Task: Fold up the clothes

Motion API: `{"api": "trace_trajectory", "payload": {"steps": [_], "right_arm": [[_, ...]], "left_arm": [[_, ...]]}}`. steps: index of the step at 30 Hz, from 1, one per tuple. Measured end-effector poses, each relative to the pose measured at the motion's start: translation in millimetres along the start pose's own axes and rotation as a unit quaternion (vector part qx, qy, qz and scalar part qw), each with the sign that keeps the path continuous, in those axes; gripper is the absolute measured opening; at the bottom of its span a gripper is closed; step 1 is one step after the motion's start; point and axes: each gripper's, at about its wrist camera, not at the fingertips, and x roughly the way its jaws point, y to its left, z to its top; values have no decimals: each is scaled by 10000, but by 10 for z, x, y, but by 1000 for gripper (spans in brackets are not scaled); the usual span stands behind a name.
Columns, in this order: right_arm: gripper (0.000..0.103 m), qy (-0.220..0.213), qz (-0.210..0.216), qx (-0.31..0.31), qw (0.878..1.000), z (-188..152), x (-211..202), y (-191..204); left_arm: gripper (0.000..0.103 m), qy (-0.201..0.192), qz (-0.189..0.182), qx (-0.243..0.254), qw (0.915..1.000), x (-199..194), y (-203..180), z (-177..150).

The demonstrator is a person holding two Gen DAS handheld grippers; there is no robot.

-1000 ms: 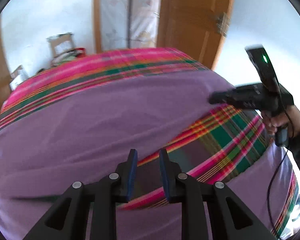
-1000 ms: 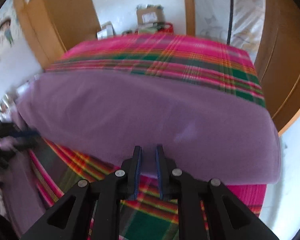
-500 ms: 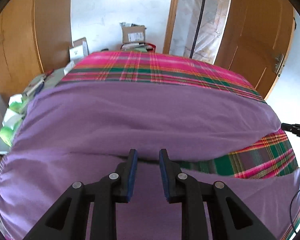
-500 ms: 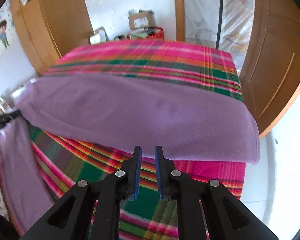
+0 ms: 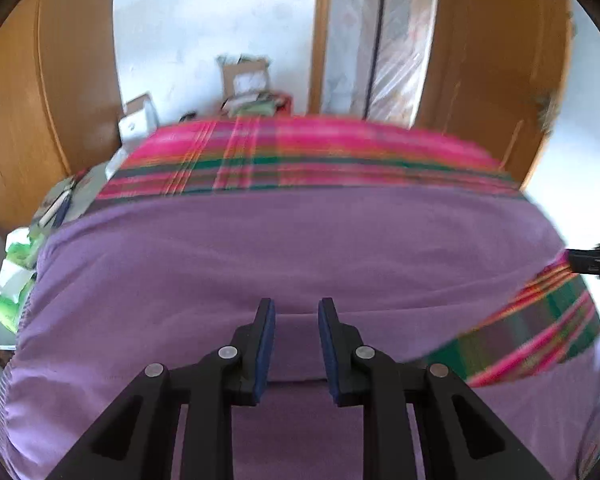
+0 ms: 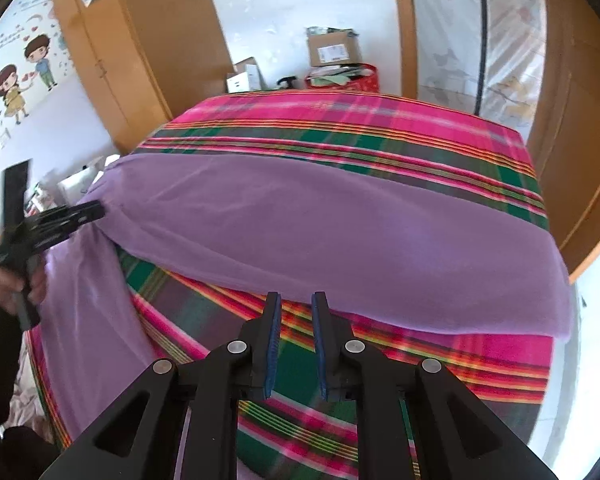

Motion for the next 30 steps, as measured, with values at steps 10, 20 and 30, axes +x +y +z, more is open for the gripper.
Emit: {"api": "trace_trajectory", "payload": {"steps": [10,20,30], "right_arm": [[16,137,121,-61,9998,30,171,193],[16,50,208,-243,9995,14,142,501],[26,-383,602,13,9975,-323,-175,730]], "left_arm": [[23,15,-420,4,9991,-234,80,-424],[23,-462,-182,-656,9966,-682,466,-677],[22,-315,381,-1358,9895,-827,992,-1208]]}}
